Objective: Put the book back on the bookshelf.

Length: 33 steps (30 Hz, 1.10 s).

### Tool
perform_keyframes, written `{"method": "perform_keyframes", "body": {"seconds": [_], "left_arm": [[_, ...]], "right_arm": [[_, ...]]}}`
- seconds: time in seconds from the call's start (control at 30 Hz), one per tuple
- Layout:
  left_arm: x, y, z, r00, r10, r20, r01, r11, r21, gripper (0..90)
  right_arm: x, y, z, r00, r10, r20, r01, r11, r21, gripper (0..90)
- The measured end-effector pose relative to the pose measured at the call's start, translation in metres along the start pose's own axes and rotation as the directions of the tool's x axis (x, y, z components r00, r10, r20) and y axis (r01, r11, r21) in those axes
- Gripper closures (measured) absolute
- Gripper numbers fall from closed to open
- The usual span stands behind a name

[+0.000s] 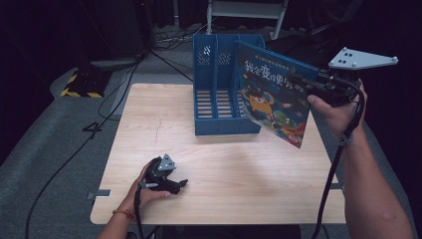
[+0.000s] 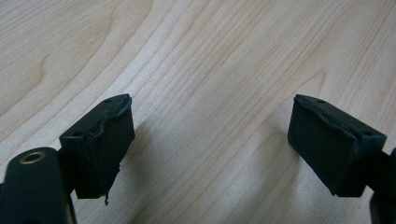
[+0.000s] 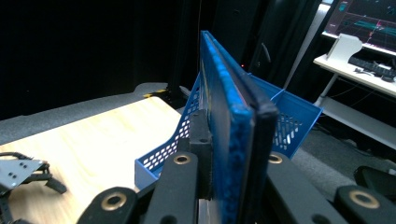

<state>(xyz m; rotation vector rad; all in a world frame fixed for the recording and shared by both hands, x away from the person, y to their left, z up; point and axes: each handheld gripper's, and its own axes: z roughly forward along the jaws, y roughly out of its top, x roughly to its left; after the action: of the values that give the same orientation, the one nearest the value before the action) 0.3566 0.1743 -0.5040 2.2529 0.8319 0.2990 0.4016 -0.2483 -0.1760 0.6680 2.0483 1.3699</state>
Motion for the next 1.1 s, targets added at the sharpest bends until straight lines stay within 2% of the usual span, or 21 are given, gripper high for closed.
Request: {"method": "perform_keyframes", "body": {"seconds": [0.13, 0.23, 0.4, 0.57, 0.73, 0.97, 1.1], "left_arm": [[0.0, 0.0, 0.0, 1.0, -0.001, 0.0, 0.001, 1.0, 0.0, 15.4], [0.0, 0.0, 0.0, 1.0, 0.0, 0.003, 0.0, 1.0, 0.0, 15.4], [0.0, 0.0, 0.0, 1.0, 0.002, 0.003, -0.002, 1.0, 0.0, 15.4], [0.0, -0.001, -0.001, 1.0, 0.006, 0.005, -0.006, 1.0, 0.0, 15.4], [0.0, -0.001, -0.001, 0.9999, 0.009, 0.006, -0.009, 1.0, 0.0, 15.4], [0.0, -0.001, -0.001, 0.9999, 0.009, 0.01, -0.009, 1.0, 0.0, 15.4], [-0.001, -0.001, -0.001, 0.9999, 0.011, 0.011, -0.011, 0.9999, 0.001, 15.4]], "right_arm": [[-0.003, 0.009, 0.003, 0.9995, -0.009, 0.029, 0.01, 1.0, -0.01, 83.2], [-0.009, 0.013, 0.008, 0.9989, 0.004, 0.048, -0.003, 1.0, -0.018, 83.2], [-0.019, 0.017, 0.024, 0.9956, 0.007, 0.094, -0.006, 1.0, -0.009, 83.2], [-0.03, 0.013, 0.043, 0.9924, 0.027, 0.12, -0.027, 1.0, -0.001, 83.2], [-0.038, 0.005, 0.066, 0.9873, 0.069, 0.143, -0.068, 0.998, -0.013, 83.2], [-0.043, 0.003, 0.085, 0.9819, 0.093, 0.165, -0.09, 0.996, -0.026, 83.2], [-0.049, 0.0, 0.097, 0.977, 0.13, 0.169, -0.125, 0.991, -0.04, 83.2]]}}
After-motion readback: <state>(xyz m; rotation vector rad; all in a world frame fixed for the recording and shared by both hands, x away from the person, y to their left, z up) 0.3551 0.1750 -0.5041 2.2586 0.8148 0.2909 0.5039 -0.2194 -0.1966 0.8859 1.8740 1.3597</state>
